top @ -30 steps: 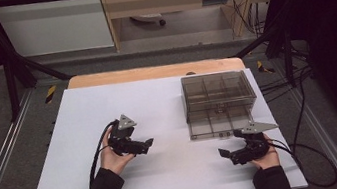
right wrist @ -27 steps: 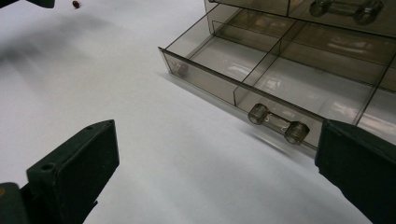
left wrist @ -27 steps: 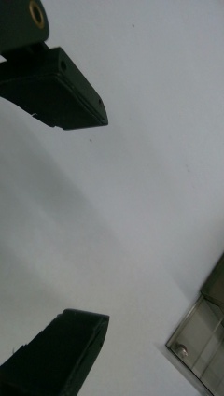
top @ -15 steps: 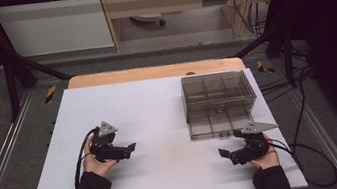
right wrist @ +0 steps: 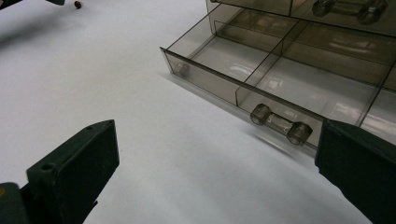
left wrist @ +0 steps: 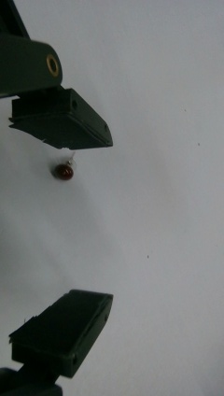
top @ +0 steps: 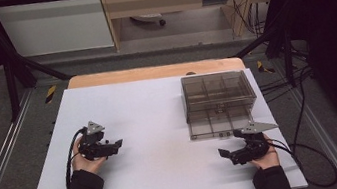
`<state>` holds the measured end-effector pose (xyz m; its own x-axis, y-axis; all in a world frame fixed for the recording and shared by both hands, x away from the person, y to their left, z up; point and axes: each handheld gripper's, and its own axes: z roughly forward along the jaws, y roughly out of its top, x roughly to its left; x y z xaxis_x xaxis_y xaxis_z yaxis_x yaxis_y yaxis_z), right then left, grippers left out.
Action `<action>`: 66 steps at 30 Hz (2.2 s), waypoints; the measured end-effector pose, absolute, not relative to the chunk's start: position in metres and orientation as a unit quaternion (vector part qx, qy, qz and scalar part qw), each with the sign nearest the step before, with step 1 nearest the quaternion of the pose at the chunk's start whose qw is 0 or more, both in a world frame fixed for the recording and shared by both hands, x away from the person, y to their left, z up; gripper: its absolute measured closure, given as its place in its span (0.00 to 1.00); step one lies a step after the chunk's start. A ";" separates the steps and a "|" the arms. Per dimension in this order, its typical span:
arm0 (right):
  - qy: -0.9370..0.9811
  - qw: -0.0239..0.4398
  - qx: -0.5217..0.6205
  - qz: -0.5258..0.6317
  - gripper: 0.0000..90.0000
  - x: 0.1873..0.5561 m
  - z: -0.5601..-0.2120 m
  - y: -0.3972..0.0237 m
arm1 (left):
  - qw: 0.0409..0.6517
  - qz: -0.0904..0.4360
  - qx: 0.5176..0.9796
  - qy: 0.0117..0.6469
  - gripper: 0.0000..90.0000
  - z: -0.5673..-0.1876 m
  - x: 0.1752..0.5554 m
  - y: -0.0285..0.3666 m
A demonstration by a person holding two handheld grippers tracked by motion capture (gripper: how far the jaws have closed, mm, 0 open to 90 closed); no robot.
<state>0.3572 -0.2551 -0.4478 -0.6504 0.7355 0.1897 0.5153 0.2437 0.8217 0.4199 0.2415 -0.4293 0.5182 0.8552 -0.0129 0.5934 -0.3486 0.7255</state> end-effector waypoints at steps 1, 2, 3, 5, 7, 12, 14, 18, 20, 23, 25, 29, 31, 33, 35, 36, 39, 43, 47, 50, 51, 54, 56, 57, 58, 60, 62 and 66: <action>0.780 0.117 0.402 0.466 0.00 0.357 -0.448 -0.255 | 0.347 0.189 0.799 0.454 0.25 -0.429 0.420 0.243; 0.780 0.117 0.401 0.466 0.00 0.357 -0.448 -0.255 | 0.347 0.190 0.797 0.456 0.26 -0.430 0.421 0.244; 0.780 0.117 0.401 0.465 0.00 0.357 -0.448 -0.255 | 0.345 0.191 0.797 0.458 0.28 -0.431 0.422 0.245; 0.780 0.117 0.401 0.466 0.00 0.357 -0.448 -0.255 | 0.339 0.192 0.796 0.464 0.31 -0.433 0.424 0.248; 0.779 0.117 0.402 0.466 0.00 0.357 -0.448 -0.255 | 0.334 0.193 0.795 0.469 0.34 -0.435 0.426 0.250; 0.780 0.117 0.401 0.466 0.00 0.357 -0.448 -0.255 | 0.325 0.195 0.788 0.486 0.43 -0.438 0.430 0.255; 0.780 0.117 0.401 0.466 0.00 0.357 -0.448 -0.255 | 0.321 0.194 0.788 0.488 0.46 -0.439 0.430 0.257; 0.779 0.117 0.401 0.467 0.00 0.357 -0.448 -0.255 | 0.319 0.193 0.787 0.492 0.51 -0.441 0.430 0.256; 0.780 0.117 0.401 0.466 0.00 0.357 -0.448 -0.255 | 0.318 0.194 0.787 0.492 0.54 -0.441 0.431 0.256; 0.780 0.116 0.401 0.466 0.00 0.357 -0.448 -0.255 | 0.319 0.194 0.786 0.493 0.58 -0.442 0.431 0.255; 0.780 0.116 0.401 0.467 0.00 0.357 -0.448 -0.255 | 0.318 0.196 0.785 0.494 0.61 -0.442 0.431 0.254; 0.779 0.116 0.401 0.467 0.00 0.357 -0.448 -0.254 | 0.318 0.195 0.783 0.498 0.65 -0.444 0.432 0.255; 0.780 0.116 0.401 0.467 0.00 0.357 -0.448 -0.255 | 0.319 0.195 0.782 0.499 0.68 -0.444 0.432 0.254; 0.780 0.116 0.401 0.467 0.00 0.357 -0.448 -0.255 | 0.320 0.194 0.782 0.499 0.70 -0.444 0.432 0.254; 0.779 0.116 0.401 0.467 0.00 0.357 -0.448 -0.255 | 0.319 0.195 0.781 0.500 0.72 -0.444 0.432 0.254; 0.780 0.116 0.401 0.467 0.00 0.357 -0.448 -0.255 | 0.319 0.194 0.781 0.501 0.73 -0.444 0.431 0.254; 0.779 0.116 0.401 0.467 0.00 0.357 -0.448 -0.255 | 0.319 0.193 0.781 0.502 0.74 -0.444 0.431 0.253; 0.779 0.116 0.401 0.468 0.00 0.357 -0.448 -0.255 | 0.317 0.194 0.780 0.503 0.78 -0.445 0.431 0.253; 0.779 0.115 0.402 0.467 0.00 0.357 -0.448 -0.255 | 0.315 0.197 0.780 0.504 0.80 -0.445 0.431 0.253; 0.779 0.116 0.402 0.467 0.00 0.357 -0.448 -0.255 | 0.314 0.199 0.779 0.506 0.82 -0.445 0.431 0.253; 0.779 0.115 0.401 0.467 0.00 0.357 -0.448 -0.255 | 0.314 0.199 0.779 0.506 0.82 -0.445 0.431 0.253; 0.779 0.115 0.402 0.468 0.00 0.357 -0.448 -0.255 | 0.312 0.202 0.778 0.507 0.84 -0.445 0.431 0.253; 0.779 0.116 0.402 0.468 0.00 0.357 -0.448 -0.255 | 0.312 0.202 0.778 0.507 0.86 -0.445 0.431 0.253; 0.779 0.115 0.402 0.468 0.00 0.357 -0.448 -0.255 | 0.312 0.201 0.778 0.507 0.86 -0.445 0.431 0.253; 0.779 0.115 0.402 0.468 0.00 0.357 -0.448 -0.255 | 0.312 0.201 0.778 0.507 0.87 -0.445 0.431 0.253; 0.779 0.115 0.402 0.468 0.00 0.357 -0.448 -0.255 | 0.312 0.201 0.778 0.507 0.87 -0.445 0.431 0.253; 0.779 0.115 0.402 0.468 0.00 0.357 -0.448 -0.255 | 0.312 0.201 0.779 0.505 0.88 -0.445 0.431 0.253; 0.778 0.115 0.402 0.468 0.00 0.357 -0.448 -0.254 | 0.313 0.201 0.780 0.503 0.89 -0.445 0.431 0.253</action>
